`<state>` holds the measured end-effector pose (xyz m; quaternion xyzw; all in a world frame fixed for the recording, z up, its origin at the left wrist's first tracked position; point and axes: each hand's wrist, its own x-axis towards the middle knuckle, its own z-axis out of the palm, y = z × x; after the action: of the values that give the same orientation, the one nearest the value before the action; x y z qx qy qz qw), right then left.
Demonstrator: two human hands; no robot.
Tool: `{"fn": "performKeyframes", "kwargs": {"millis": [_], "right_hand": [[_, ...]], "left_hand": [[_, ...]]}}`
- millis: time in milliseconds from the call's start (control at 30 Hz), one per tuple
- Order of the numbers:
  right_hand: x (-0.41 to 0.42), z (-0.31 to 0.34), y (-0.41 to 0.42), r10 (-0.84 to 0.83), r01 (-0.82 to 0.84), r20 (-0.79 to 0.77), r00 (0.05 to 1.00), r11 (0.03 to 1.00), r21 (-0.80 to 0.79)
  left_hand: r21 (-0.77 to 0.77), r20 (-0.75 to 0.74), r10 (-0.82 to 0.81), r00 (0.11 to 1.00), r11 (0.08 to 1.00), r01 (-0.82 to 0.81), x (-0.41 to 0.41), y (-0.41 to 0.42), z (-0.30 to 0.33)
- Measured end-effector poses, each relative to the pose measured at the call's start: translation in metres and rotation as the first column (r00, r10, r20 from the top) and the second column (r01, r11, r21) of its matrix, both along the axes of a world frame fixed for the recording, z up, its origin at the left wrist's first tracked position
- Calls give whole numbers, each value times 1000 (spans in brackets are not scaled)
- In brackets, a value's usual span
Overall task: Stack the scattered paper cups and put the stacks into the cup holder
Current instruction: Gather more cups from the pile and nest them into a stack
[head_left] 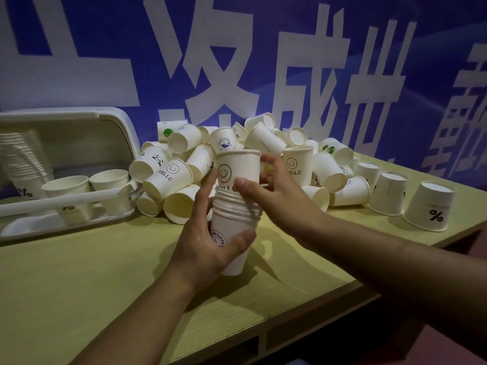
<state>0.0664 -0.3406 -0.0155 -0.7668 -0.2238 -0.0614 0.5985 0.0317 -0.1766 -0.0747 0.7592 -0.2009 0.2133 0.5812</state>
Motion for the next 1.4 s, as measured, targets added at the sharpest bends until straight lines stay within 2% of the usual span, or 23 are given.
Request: {"fn": "performKeyframes", "kwargs": {"millis": [133, 267, 333, 433, 533, 633, 800, 933, 1067, 1200, 1400], "right_hand": [[-2, -10, 4, 12, -5, 72, 997, 995, -97], [3, -10, 5, 5, 12, 122, 993, 991, -135], [10, -13, 4, -10, 47, 180, 984, 978, -202], [19, -24, 4, 6, 65, 186, 982, 926, -371], [26, -38, 8, 83, 19, 159, 984, 833, -552], [28, -51, 17, 145, -5, 173, 974, 783, -622], [32, -54, 31, 106, 16, 191, 976, 839, -544], [38, -48, 33, 58, 11, 125, 990, 870, -493], [42, -32, 10, -86, 125, 141, 986, 946, -300], [37, -15, -17, -105, 112, 100, 989, 991, -72], [28, 1, -27, -43, 44, 119, 992, 999, -2]], "left_hand": [[-36, 84, 96, 992, 995, -93, 4, 7, 1], [-50, 108, 150, 983, 988, -146, 6, 13, 1], [-85, 122, 198, 973, 978, -188, 8, 14, 1], [-196, 111, 280, 954, 947, -255, 11, 17, 2], [-254, 80, 375, 924, 904, -344, 14, 21, 3], [-303, 52, 415, 908, 873, -381, 19, 25, 3], [-361, 55, 353, 934, 879, -311, 20, 25, 4], [-337, 52, 302, 952, 903, -268, 17, 24, 6], [-381, 61, 199, 978, 910, -161, 16, 25, 4], [-285, 48, 74, 996, 957, -57, 14, 19, 0], [-96, 23, -20, 1000, 995, 22, 9, 10, -3]]}}
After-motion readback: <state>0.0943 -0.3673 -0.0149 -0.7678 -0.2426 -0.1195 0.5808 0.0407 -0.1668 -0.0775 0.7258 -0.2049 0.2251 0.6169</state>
